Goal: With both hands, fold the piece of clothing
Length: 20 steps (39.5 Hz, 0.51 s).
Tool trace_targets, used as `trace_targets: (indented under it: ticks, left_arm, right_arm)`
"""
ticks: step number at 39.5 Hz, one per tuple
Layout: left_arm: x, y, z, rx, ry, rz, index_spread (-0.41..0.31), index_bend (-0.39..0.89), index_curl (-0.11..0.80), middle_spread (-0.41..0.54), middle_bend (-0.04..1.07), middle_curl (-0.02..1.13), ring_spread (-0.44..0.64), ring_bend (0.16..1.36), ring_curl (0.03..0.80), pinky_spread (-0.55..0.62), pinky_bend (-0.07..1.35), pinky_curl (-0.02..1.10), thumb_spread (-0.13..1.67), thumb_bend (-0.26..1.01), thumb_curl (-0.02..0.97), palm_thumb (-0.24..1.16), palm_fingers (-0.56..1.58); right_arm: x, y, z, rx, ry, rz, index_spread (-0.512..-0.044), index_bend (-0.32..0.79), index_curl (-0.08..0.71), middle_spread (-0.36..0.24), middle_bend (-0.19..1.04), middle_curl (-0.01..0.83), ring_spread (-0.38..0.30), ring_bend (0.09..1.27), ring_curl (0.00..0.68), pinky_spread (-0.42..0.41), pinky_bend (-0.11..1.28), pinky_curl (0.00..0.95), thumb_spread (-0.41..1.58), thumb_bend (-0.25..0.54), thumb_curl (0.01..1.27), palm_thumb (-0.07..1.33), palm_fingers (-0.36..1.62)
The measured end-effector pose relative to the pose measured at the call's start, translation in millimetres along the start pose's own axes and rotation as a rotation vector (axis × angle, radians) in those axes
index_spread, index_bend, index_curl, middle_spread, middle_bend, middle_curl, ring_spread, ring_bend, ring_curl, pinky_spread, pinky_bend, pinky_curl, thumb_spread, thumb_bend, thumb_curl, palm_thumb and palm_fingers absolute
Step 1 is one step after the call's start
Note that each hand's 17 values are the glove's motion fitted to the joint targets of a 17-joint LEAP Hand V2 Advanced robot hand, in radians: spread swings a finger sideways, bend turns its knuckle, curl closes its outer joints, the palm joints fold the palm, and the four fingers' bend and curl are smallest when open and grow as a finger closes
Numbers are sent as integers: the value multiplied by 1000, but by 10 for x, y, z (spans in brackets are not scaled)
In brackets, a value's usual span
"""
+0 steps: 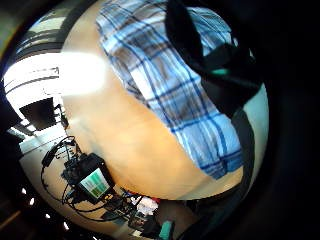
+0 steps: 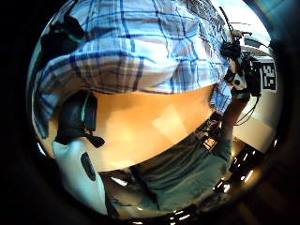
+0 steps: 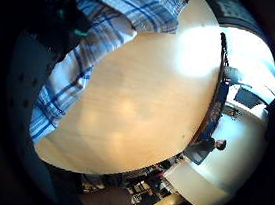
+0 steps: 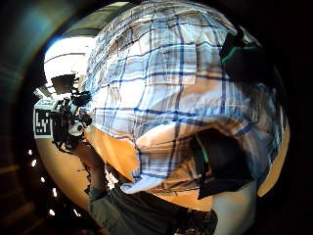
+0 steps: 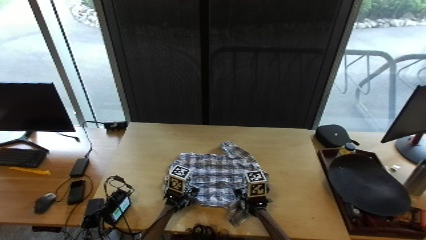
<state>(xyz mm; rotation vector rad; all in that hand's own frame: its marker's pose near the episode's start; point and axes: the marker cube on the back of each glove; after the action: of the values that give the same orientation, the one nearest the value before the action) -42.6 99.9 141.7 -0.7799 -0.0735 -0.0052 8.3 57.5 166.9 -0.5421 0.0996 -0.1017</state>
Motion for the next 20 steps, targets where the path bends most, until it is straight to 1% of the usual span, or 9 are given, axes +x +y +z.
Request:
trace_targets:
  ticks: [2, 4, 6, 7, 8, 10, 13, 16, 20]
  left_arm:
    - [44, -15, -25, 38, -2, 30, -125, 288, 288, -41, 256, 396, 77, 558, 311, 175, 489, 338, 1080, 62, 375, 680, 737]
    - [62, 2, -39, 36, -15, 30, -143, 289, 304, -71, 273, 412, 30, 558, 320, 143, 454, 336, 1083, 68, 382, 712, 802]
    - [82, 8, -50, 31, -17, 38, -163, 292, 318, -102, 286, 418, -22, 555, 322, 105, 415, 328, 1080, 71, 390, 743, 874]
    - [94, 8, -59, 31, -13, 49, -168, 288, 324, -117, 279, 417, -46, 559, 326, 95, 401, 327, 1079, 69, 391, 752, 894]
    - [101, 7, -70, 32, -10, 58, -175, 283, 329, -125, 282, 423, -63, 555, 328, 81, 385, 326, 1076, 66, 394, 760, 909]
    - [96, 0, -102, 40, -10, 70, -187, 276, 341, -149, 282, 430, -101, 547, 335, 49, 364, 327, 1071, 56, 395, 768, 948]
    - [72, -19, -182, 72, -8, 87, -204, 250, 352, -180, 283, 438, -151, 538, 340, 10, 336, 326, 1064, 42, 401, 780, 1011]
    - [-6, -75, -274, 125, -33, 67, -213, 195, 353, -211, 312, 450, -195, 531, 345, -29, 306, 326, 1058, 29, 404, 793, 1077]
    - [-183, -66, -366, 158, -100, -19, -228, 169, 364, -241, 334, 468, -238, 536, 361, -61, 262, 332, 1060, 10, 406, 803, 1121]
  right_arm:
    - [-60, -16, -29, 34, -23, -41, -334, 330, 276, -77, 181, 324, -69, 551, 300, 155, 490, 303, 1113, 60, 366, 687, 683]
    - [-89, -67, -28, 76, -11, -57, -331, 343, 301, -130, 183, 330, -106, 557, 314, 123, 474, 304, 1123, 76, 375, 734, 764]
    - [-94, -169, 53, 86, 22, -58, -332, 341, 314, -163, 187, 336, -141, 552, 319, 91, 454, 302, 1130, 84, 383, 767, 827]
    - [-98, -233, 112, 83, 36, -64, -328, 324, 318, -177, 207, 345, -161, 554, 325, 58, 457, 306, 1132, 88, 386, 782, 890]
    - [-104, -288, 159, 80, 49, -73, -327, 320, 322, -185, 201, 346, -176, 550, 324, 42, 448, 303, 1133, 89, 389, 795, 921]
    - [-116, -347, 187, 78, 75, -89, -324, 283, 326, -189, 205, 354, -200, 538, 328, -18, 466, 309, 1137, 92, 393, 821, 1010]
    - [-114, -362, 120, 62, 98, -112, -323, 232, 334, -203, 200, 366, -234, 532, 340, -97, 482, 325, 1136, 88, 398, 845, 1114]
    - [-93, -354, 1, 43, 88, -144, -321, 182, 345, -212, 207, 380, -262, 548, 359, -167, 512, 347, 1144, 77, 397, 854, 1217]
    - [-47, -262, -267, 61, 71, -174, -316, 148, 345, -230, 247, 402, -278, 586, 379, -231, 505, 355, 1148, 68, 392, 876, 1287]
